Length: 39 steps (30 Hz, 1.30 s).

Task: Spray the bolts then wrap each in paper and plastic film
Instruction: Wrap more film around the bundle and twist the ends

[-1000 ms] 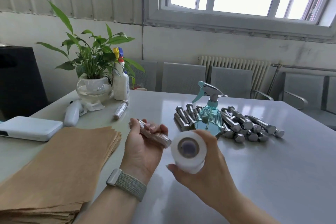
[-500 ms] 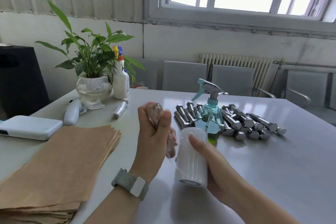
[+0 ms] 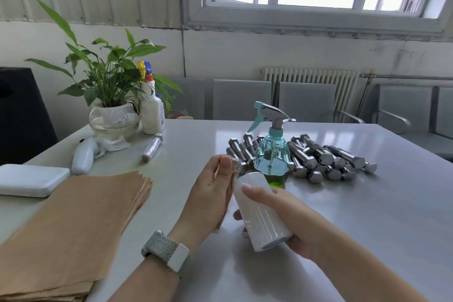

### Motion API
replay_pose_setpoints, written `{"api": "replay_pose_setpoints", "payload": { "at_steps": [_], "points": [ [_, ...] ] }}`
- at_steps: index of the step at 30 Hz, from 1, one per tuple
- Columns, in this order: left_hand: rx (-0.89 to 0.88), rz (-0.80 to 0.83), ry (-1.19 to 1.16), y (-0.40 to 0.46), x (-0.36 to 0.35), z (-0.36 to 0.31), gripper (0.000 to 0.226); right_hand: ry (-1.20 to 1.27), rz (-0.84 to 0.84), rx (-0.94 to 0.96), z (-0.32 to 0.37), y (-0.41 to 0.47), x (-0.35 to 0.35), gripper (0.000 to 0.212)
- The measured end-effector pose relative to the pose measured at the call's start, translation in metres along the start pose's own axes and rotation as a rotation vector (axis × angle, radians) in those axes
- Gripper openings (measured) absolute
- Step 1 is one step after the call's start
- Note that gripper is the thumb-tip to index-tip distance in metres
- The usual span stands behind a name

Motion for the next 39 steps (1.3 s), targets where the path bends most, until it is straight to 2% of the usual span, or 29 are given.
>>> {"api": "replay_pose_setpoints", "payload": {
  "at_steps": [4,8,14,18,21,28,31,33,35,39],
  "points": [
    [0.015,0.066,0.033,-0.003,-0.006,0.004,0.04,0.025,0.007,-0.077,-0.003,0.003,0.012,0.055],
    [0.109,0.097,-0.065,-0.005,-0.008,0.005,0.034,0.002,-0.031,-0.128,-0.004,0.006,0.024,0.067],
    [0.264,0.156,-0.224,-0.009,-0.015,0.006,0.038,-0.042,-0.058,-0.071,0.006,0.011,0.035,0.062],
    [0.288,0.23,-0.293,-0.012,-0.022,0.008,0.056,-0.098,-0.07,-0.062,0.005,0.014,0.038,0.069],
    [0.335,0.263,-0.321,-0.015,-0.026,0.01,0.051,-0.124,-0.066,-0.065,0.003,0.016,0.041,0.073],
    [0.508,0.114,-0.373,-0.016,-0.024,0.025,0.043,-0.014,-0.069,-0.043,0.003,0.016,0.034,0.053],
    [0.559,0.045,-0.439,-0.016,-0.022,0.027,0.044,0.045,-0.155,0.041,0.004,0.012,0.028,0.064],
    [0.591,0.016,-0.514,-0.016,-0.024,0.027,0.032,0.048,-0.244,0.112,0.002,0.011,0.023,0.073],
    [0.619,0.024,-0.632,-0.017,-0.027,0.025,0.027,0.075,-0.289,0.155,-0.001,0.009,0.016,0.073],
    [0.685,0.058,-0.755,-0.021,-0.032,0.025,0.043,0.145,-0.321,0.208,-0.003,0.008,0.01,0.069]
  ]
}}
Point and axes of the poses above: each hand's wrist, its own y-axis towards the middle knuckle, its own x-axis out of the back of the hand, z = x × y, the point moved 7 cm from there along y, towards the middle knuckle, and after that the axes turned 12 degrees about -z, right-handed, at the moved point
